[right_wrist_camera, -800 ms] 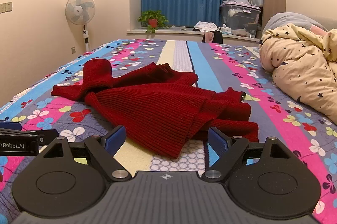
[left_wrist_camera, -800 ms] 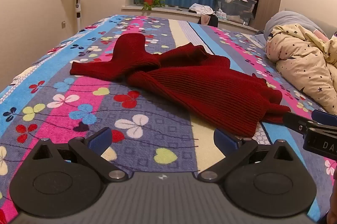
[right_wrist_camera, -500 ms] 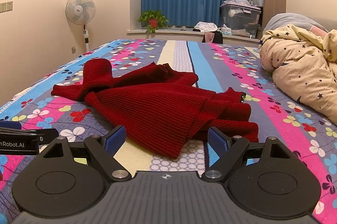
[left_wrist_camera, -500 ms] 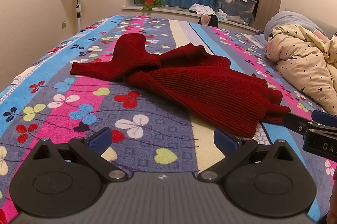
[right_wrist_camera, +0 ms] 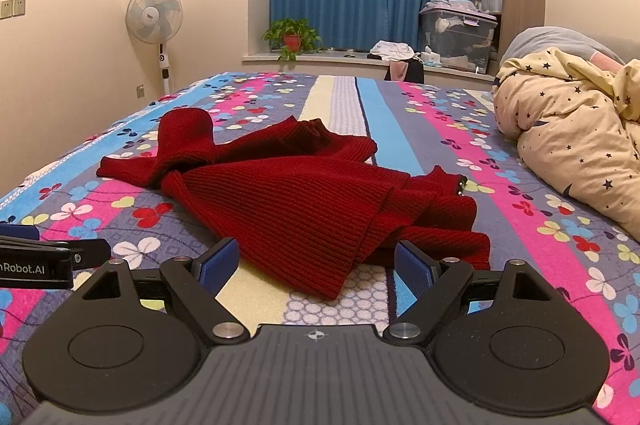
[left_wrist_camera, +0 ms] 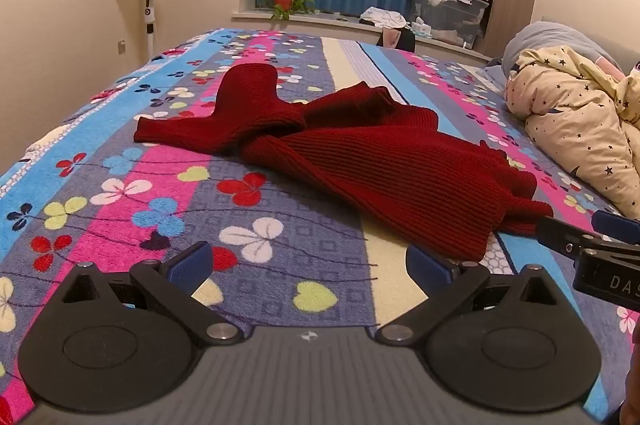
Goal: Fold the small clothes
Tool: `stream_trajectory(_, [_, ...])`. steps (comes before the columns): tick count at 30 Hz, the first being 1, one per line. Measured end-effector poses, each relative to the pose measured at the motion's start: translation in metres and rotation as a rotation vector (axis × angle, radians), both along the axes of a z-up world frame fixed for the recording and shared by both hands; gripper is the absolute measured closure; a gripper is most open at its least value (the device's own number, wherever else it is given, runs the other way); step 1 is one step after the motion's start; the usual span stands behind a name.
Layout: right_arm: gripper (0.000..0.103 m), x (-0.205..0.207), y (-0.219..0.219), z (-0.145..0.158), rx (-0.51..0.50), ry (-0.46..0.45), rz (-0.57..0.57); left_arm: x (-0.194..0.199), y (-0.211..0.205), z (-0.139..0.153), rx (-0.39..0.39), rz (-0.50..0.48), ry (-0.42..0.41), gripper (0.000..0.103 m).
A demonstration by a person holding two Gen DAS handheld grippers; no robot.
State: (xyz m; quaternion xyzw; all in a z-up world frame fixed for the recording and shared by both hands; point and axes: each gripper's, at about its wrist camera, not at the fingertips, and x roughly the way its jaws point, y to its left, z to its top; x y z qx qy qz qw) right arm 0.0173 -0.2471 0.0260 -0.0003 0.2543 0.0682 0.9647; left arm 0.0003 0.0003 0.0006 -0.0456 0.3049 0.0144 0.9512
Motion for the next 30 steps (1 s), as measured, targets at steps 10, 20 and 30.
stream_trajectory(10, [0.018, 0.000, -0.004, 0.001, -0.003, -0.012, -0.008, -0.006, -0.001, 0.001, 0.052, -0.022, -0.074, 0.005])
stream_trajectory(20, [0.059, 0.001, -0.056, 0.009, 0.065, -0.051, -0.057, 0.007, -0.018, -0.020, -0.034, -0.197, -0.036, 0.063])
stream_trajectory(30, [0.057, -0.001, -0.109, 0.012, 0.143, -0.025, -0.063, 0.093, -0.035, -0.054, -0.297, -0.129, 0.104, 0.058])
